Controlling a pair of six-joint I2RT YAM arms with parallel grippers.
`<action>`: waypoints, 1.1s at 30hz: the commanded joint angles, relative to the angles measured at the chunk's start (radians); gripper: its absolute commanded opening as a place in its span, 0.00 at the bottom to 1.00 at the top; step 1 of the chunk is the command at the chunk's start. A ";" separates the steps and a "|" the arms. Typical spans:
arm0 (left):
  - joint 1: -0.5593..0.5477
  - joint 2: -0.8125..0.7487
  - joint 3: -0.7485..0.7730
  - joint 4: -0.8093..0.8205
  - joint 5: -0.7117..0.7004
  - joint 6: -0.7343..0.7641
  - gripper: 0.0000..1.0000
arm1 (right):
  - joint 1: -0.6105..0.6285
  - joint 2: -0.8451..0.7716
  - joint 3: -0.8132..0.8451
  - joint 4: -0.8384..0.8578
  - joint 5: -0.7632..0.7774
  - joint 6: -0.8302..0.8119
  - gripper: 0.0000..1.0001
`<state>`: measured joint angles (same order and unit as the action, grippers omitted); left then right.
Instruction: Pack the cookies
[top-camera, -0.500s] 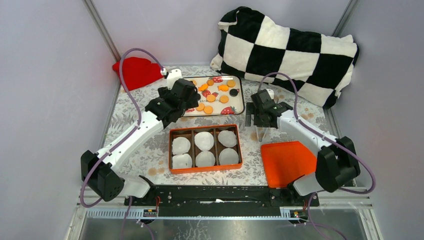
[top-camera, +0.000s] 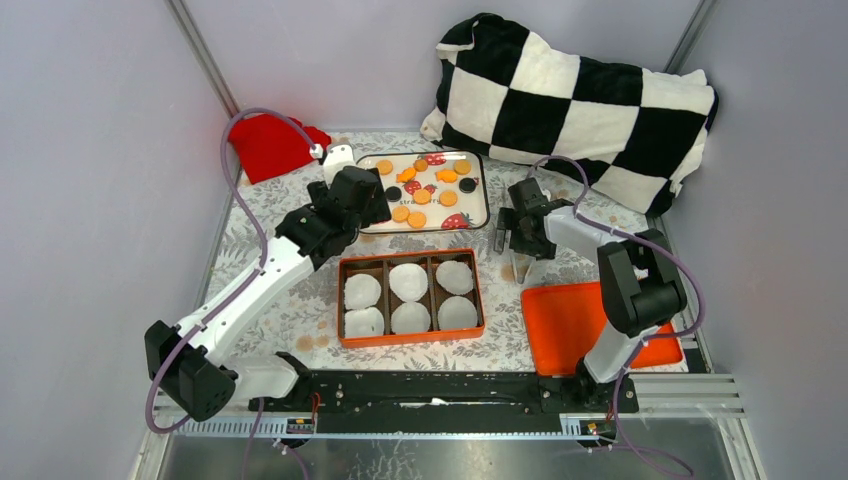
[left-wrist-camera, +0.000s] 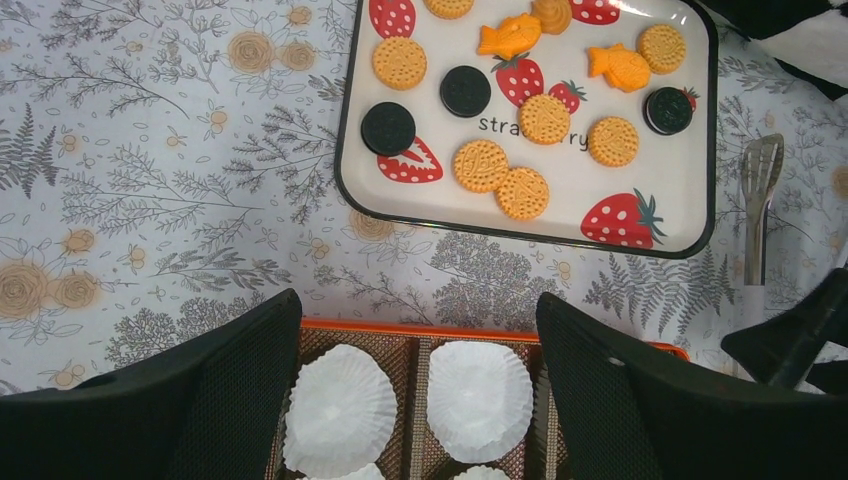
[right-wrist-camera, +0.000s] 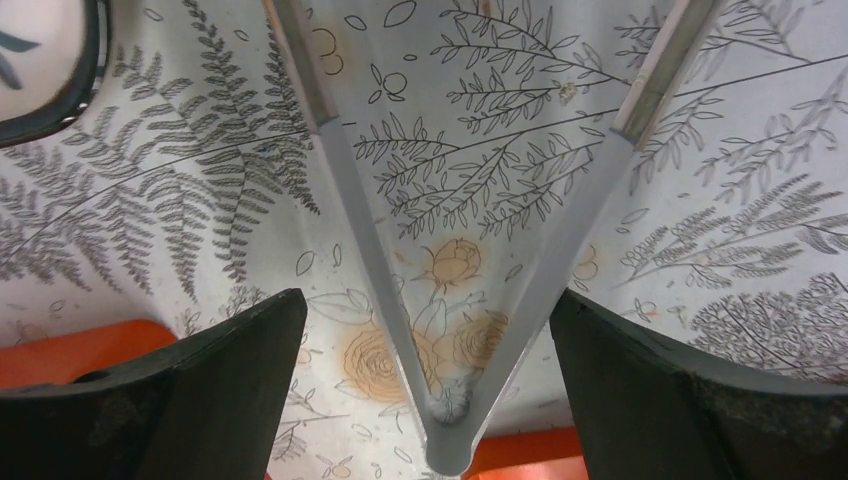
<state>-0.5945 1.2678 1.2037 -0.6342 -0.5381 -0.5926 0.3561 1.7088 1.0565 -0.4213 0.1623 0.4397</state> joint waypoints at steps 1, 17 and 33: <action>-0.001 -0.016 -0.018 0.047 0.022 -0.003 0.91 | -0.003 0.060 0.028 0.038 -0.018 0.012 1.00; -0.001 -0.041 -0.063 0.052 0.074 -0.017 0.91 | -0.083 0.254 0.290 -0.120 0.092 -0.033 1.00; -0.001 -0.079 -0.130 0.059 0.119 -0.035 0.91 | -0.074 0.230 0.083 -0.056 -0.083 -0.003 0.95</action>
<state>-0.5945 1.1976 1.0866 -0.6193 -0.4458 -0.6159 0.2703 1.8927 1.2022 -0.3973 0.1711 0.4137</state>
